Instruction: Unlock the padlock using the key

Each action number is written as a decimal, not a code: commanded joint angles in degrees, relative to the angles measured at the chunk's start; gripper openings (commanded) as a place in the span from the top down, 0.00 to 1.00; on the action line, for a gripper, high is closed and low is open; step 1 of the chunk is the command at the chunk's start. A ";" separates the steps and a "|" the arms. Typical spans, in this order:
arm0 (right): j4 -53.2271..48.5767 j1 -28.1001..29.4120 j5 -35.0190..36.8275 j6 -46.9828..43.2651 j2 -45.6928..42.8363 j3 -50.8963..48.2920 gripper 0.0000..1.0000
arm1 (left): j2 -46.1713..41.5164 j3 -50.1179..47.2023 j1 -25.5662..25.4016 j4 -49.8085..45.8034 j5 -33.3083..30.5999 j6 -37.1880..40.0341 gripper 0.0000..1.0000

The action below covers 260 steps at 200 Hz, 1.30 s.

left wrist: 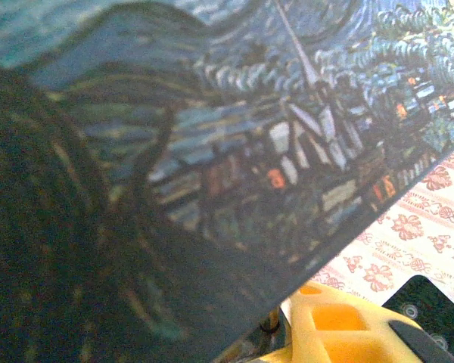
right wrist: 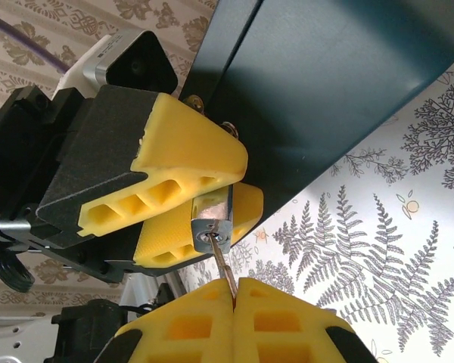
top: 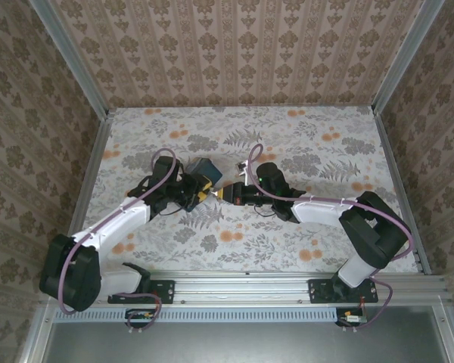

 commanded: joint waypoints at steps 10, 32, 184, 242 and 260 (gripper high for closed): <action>3.57 1.17 2.11 1.18 0.89 1.60 1.00 | -2.40 -0.76 -0.30 -0.83 -1.95 -2.05 0.98; 3.72 2.14 3.03 1.41 1.69 2.22 1.00 | -2.32 -0.50 -0.57 -1.02 -2.33 -2.28 0.98; 11.77 6.28 9.57 6.88 5.18 3.55 1.00 | -1.78 0.86 -1.70 -4.49 -5.76 -4.31 0.99; 14.77 7.54 10.90 9.26 6.34 4.26 1.00 | -1.61 0.82 -2.03 -4.13 -6.46 -5.44 1.00; 15.19 7.89 10.81 10.01 6.92 4.90 1.00 | -1.29 0.69 -2.22 -3.19 -6.31 -5.60 1.00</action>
